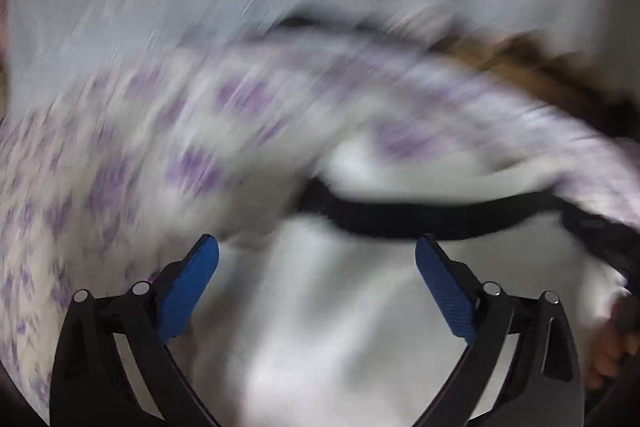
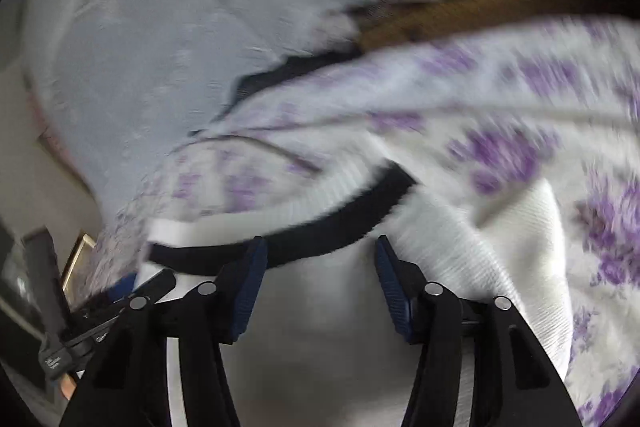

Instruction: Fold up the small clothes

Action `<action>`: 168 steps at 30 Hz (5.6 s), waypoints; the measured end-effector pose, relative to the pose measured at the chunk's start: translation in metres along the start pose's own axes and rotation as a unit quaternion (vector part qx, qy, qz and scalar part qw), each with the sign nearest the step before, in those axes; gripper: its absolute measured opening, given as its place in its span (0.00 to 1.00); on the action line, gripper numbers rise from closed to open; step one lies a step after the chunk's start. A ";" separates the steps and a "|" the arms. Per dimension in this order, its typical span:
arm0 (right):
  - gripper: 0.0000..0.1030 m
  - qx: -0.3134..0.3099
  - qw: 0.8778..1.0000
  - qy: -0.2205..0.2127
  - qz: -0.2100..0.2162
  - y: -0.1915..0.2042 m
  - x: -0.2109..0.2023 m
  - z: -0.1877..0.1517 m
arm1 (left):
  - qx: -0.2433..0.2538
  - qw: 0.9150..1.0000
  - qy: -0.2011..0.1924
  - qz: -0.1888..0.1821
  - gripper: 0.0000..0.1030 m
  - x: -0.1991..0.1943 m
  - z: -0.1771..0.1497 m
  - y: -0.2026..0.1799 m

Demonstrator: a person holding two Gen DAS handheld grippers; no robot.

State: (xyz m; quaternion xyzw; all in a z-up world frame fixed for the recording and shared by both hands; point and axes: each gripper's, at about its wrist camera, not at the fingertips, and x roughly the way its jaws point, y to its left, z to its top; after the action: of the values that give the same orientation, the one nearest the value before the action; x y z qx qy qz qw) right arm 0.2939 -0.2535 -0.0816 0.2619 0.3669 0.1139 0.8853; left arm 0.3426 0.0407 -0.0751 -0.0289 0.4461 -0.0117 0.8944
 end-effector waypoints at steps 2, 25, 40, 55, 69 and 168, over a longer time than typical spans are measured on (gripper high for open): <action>0.41 0.054 0.998 -0.014 0.031 -0.018 -0.010 0.006 | -0.067 0.995 0.029 -0.064 0.94 0.010 0.007 0.027; 0.71 -0.112 0.986 -0.070 -0.106 0.042 -0.080 -0.045 | 0.022 0.999 -0.037 -0.015 0.95 -0.080 -0.056 0.009; 0.97 -0.221 0.954 0.014 -0.202 0.065 -0.080 -0.126 | 0.048 0.997 -0.046 0.049 0.96 -0.102 -0.136 -0.019; 0.97 -0.174 0.963 -0.075 -0.190 0.080 -0.089 -0.091 | 0.050 0.990 -0.114 0.061 0.96 -0.112 -0.099 -0.021; 0.97 -0.128 0.968 -0.089 -0.195 0.057 -0.083 -0.086 | 0.012 0.996 -0.075 0.042 0.96 -0.079 -0.090 -0.004; 0.25 0.119 0.984 -0.135 0.011 -0.019 -0.090 -0.089 | 0.009 0.998 -0.048 0.044 0.96 -0.096 -0.097 0.009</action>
State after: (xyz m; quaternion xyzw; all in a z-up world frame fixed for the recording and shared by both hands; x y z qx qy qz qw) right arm 0.1677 -0.2705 -0.0917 0.3824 0.2521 0.0426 0.8879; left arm 0.2077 0.0505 -0.0577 -0.0014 0.4030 0.0254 0.9148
